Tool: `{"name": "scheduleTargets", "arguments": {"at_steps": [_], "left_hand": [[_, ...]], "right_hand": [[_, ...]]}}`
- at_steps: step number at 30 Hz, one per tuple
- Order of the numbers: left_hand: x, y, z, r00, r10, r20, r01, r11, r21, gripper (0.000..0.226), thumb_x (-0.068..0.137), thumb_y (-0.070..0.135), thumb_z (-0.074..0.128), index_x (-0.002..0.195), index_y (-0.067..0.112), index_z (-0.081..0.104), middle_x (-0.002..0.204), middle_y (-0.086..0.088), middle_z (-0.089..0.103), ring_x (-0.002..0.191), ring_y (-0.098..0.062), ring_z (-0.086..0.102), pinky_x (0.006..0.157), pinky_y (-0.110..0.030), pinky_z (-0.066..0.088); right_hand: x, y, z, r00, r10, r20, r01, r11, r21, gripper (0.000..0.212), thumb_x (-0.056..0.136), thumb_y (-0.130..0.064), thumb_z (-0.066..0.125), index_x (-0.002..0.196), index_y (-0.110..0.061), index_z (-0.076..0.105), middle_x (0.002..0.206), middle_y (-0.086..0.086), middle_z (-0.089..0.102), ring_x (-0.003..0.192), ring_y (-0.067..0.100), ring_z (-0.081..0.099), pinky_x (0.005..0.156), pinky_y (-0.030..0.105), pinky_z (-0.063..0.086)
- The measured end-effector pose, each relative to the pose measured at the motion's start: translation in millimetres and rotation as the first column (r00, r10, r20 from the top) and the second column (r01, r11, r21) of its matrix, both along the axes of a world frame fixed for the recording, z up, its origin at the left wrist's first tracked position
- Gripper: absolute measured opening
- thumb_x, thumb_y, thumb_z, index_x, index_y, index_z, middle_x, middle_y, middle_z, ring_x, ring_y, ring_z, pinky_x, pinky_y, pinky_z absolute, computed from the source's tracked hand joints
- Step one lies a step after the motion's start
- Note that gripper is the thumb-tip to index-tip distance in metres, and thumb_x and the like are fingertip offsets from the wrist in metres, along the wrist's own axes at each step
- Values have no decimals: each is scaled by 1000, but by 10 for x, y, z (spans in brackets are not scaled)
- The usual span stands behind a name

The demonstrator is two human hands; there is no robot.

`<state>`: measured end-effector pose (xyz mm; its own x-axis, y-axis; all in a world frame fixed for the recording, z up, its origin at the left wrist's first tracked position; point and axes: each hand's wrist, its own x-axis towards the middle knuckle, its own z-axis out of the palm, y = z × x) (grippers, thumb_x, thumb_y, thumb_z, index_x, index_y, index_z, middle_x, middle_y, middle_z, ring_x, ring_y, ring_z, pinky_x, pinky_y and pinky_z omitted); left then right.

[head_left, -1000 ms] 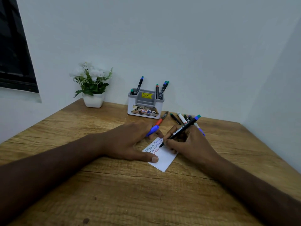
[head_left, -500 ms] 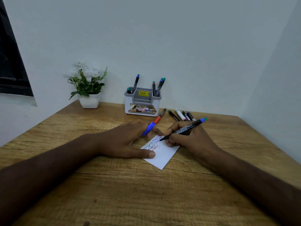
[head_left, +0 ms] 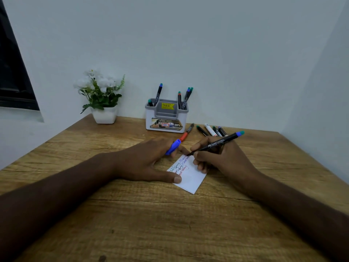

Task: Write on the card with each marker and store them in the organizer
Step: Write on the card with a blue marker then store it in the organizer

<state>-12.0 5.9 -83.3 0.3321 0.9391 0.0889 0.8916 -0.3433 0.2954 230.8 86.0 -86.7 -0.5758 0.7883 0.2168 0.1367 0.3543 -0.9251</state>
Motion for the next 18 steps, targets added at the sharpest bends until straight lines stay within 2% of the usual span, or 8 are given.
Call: {"name": "scheduleTargets", "arguments": {"at_steps": [2, 4, 6, 8, 10, 12, 15, 18], "left_hand": [[-8, 4, -8, 1000, 1, -2, -1, 1000, -1, 46, 83, 81, 56, 111, 47, 43, 113, 23, 48, 102, 5, 46, 85, -20, 44], [-11, -13, 15, 999, -19, 44, 19, 1000, -12, 24, 91, 70, 55, 103, 54, 42, 104, 34, 47, 100, 12, 46, 78, -9, 37], [-33, -26, 48, 995, -33, 98, 37, 998, -44, 13, 97, 60, 54, 105, 61, 44, 104, 40, 48, 102, 14, 47, 80, -9, 38], [-82, -24, 50, 991, -41, 127, 50, 996, -72, 21, 100, 58, 54, 119, 59, 47, 110, 33, 51, 108, 5, 50, 90, -19, 43], [-133, -10, 25, 991, -45, 123, 58, 994, -96, 37, 100, 61, 53, 134, 46, 49, 116, 26, 52, 113, -1, 51, 97, -25, 45], [-160, -1, 14, 994, -36, 100, 47, 992, -114, 49, 99, 64, 53, 138, 35, 49, 123, 21, 52, 115, 3, 48, 94, -19, 43], [-150, 5, 27, 998, -18, 61, 25, 993, -116, 46, 94, 64, 55, 130, 35, 50, 126, 17, 53, 111, 10, 45, 84, -8, 38], [-140, 11, 28, 997, -25, 70, 30, 997, -69, 24, 96, 58, 61, 109, 45, 46, 116, 22, 53, 108, 6, 48, 82, -7, 37]], "right_hand": [[-9, 1, 0, 1000, 6, 28, -6, 1000, 4, 7, 98, -5, 71, 99, -1, 77, 81, 15, 81, 67, 23, 73, 64, 31, 61], [-16, -1, 4, 998, 1, 65, -2, 1000, 19, 14, 100, -12, 72, 96, -1, 79, 82, 12, 82, 67, 19, 74, 64, 27, 60], [-22, -3, 18, 997, -2, 73, 1, 1000, 15, 14, 99, -14, 73, 97, -3, 81, 82, 11, 82, 66, 16, 74, 64, 24, 61], [-21, 0, 24, 998, 5, 60, -5, 1000, -2, 10, 99, -11, 72, 98, -4, 80, 81, 11, 81, 66, 17, 73, 65, 26, 61], [-17, 1, 31, 998, 0, 63, 1, 1000, -16, 7, 97, -7, 72, 100, -5, 79, 81, 12, 81, 68, 20, 73, 67, 29, 62], [-6, 5, 26, 997, -11, 74, 12, 1000, -11, 9, 93, -3, 74, 100, -5, 78, 81, 13, 81, 70, 25, 74, 72, 36, 63], [7, -8, 24, 994, -42, 104, 35, 997, 64, 10, 89, -3, 77, 97, -9, 78, 80, 11, 81, 71, 29, 77, 75, 41, 66], [11, -36, 32, 992, -50, 114, 39, 995, 95, 10, 89, -4, 78, 92, -13, 79, 77, 8, 81, 66, 20, 76, 67, 31, 64]]}}
